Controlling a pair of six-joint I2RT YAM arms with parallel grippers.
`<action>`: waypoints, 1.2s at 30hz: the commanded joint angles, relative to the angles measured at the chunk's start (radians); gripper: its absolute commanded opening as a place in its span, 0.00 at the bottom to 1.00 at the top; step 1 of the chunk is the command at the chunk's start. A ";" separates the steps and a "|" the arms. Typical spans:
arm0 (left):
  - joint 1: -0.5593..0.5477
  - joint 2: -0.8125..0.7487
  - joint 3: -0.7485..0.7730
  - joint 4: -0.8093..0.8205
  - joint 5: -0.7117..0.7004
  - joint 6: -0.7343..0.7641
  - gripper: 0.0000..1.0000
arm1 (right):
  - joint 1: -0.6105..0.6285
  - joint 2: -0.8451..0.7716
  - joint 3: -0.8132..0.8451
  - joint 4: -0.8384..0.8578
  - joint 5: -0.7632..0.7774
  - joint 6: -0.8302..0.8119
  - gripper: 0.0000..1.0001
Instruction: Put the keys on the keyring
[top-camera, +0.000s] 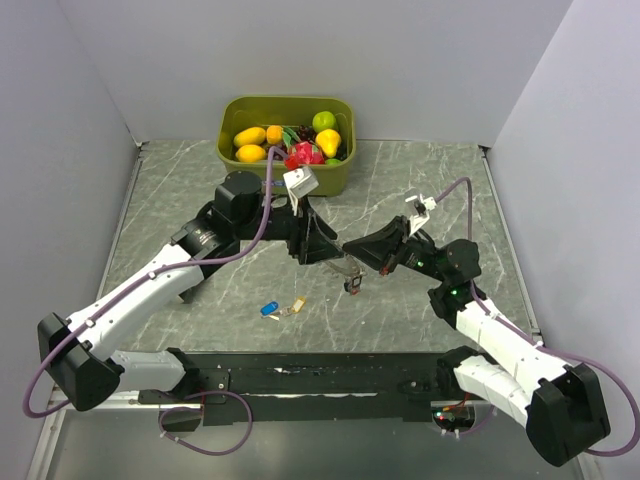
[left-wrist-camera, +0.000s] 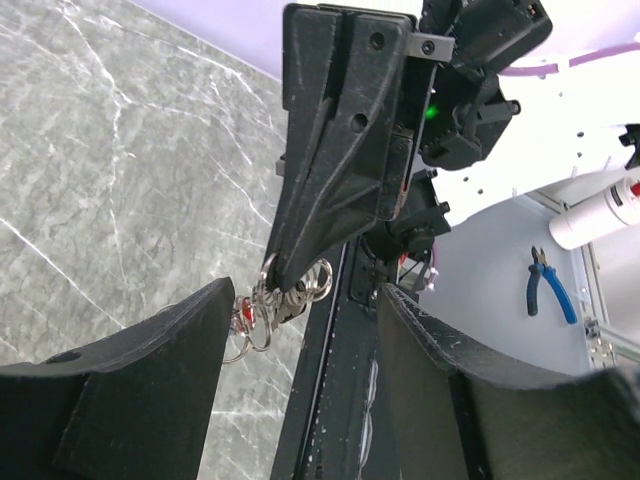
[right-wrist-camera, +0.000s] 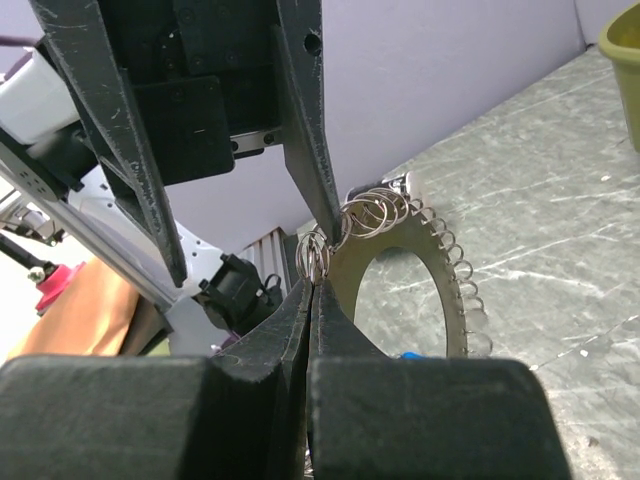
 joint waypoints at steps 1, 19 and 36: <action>-0.004 -0.017 0.000 0.020 -0.027 -0.030 0.65 | 0.004 -0.044 0.009 0.113 0.053 0.018 0.00; 0.002 -0.119 -0.018 0.029 -0.088 -0.044 0.60 | 0.002 -0.024 0.009 0.132 0.072 0.041 0.00; 0.033 -0.039 0.020 -0.086 -0.127 -0.001 0.45 | 0.002 -0.021 0.017 0.106 0.052 0.018 0.00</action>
